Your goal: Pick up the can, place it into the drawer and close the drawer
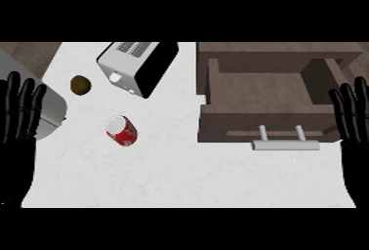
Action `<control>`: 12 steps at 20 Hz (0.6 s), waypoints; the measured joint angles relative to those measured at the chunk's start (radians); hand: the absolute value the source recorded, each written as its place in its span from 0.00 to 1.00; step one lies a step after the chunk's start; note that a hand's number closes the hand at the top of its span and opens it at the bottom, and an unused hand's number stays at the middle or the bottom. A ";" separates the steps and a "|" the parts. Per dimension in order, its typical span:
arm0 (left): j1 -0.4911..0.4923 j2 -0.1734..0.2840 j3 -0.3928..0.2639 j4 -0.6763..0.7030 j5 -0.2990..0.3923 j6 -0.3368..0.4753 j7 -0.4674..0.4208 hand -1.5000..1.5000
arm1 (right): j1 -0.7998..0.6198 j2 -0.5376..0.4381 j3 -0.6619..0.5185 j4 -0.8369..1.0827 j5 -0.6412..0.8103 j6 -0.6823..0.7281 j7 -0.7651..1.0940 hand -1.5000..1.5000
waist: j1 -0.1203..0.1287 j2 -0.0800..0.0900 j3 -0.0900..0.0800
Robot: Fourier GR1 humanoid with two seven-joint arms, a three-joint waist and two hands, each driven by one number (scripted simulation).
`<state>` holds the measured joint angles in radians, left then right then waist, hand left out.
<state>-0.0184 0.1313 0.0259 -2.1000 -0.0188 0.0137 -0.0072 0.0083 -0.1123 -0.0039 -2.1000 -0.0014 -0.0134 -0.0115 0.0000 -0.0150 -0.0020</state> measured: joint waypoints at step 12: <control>0.088 -0.119 -0.054 0.037 -0.171 0.363 0.250 0.00 | 0.022 0.027 -0.038 0.044 -0.016 -0.051 0.157 0.00 | -0.001 0.016 0.002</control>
<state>0.0694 0.0120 -0.0282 -2.0629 -0.1902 0.3766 0.2424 0.0300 -0.0856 -0.0416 -2.0558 -0.0178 -0.0646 0.1452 -0.0008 0.0007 0.0003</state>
